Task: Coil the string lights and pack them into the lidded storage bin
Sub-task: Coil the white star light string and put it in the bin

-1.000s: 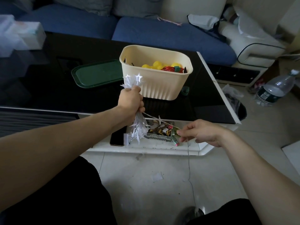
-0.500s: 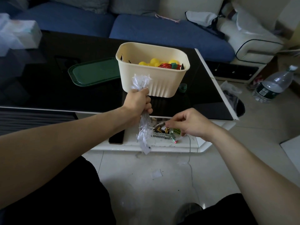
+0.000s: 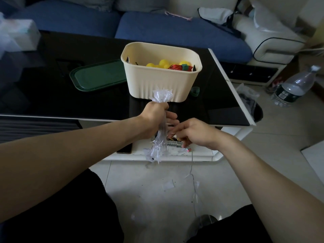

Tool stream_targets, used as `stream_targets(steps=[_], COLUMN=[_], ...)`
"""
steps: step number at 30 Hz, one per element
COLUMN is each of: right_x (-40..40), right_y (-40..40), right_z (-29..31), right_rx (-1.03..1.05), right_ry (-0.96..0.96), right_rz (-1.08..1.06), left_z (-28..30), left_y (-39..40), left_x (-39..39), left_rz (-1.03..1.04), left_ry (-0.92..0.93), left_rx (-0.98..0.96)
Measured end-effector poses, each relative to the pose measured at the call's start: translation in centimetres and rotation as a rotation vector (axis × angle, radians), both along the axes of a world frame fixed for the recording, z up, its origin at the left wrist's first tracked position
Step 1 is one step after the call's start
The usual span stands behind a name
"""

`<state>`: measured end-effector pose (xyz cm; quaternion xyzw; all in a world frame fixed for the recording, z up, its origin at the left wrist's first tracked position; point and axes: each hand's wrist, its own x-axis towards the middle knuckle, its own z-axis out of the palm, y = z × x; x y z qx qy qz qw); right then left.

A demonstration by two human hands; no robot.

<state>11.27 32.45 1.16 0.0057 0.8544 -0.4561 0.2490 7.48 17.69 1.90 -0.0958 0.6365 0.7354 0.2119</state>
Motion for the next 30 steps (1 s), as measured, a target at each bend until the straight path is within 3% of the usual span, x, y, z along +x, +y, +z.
stream_targets(steps=[9, 19, 27, 30], right_x=[0.3, 0.1, -0.4, -0.5], right_y=[-1.2, -3.5, -3.5, -2.9], right_z=[-0.6, -0.6, -1.2, -1.2], right_rx=[0.048, 0.442, 0.321, 0.251], right_ry=[0.12, 0.434, 0.532, 0.474], right_rz=[-0.017, -0.01, -0.125, -0.177], left_z=[-1.2, -2.0, -1.4, -1.1], left_y=[-0.4, -1.1, -1.9, -2.2], left_x=[0.0, -0.1, -0.1, -0.2], left_rz=[-0.179, -0.325, -0.301, -0.299], left_ry=[-0.062, -0.096, -0.098, -0.08], left_rx=[-0.185, -0.257, -0.218, -0.224])
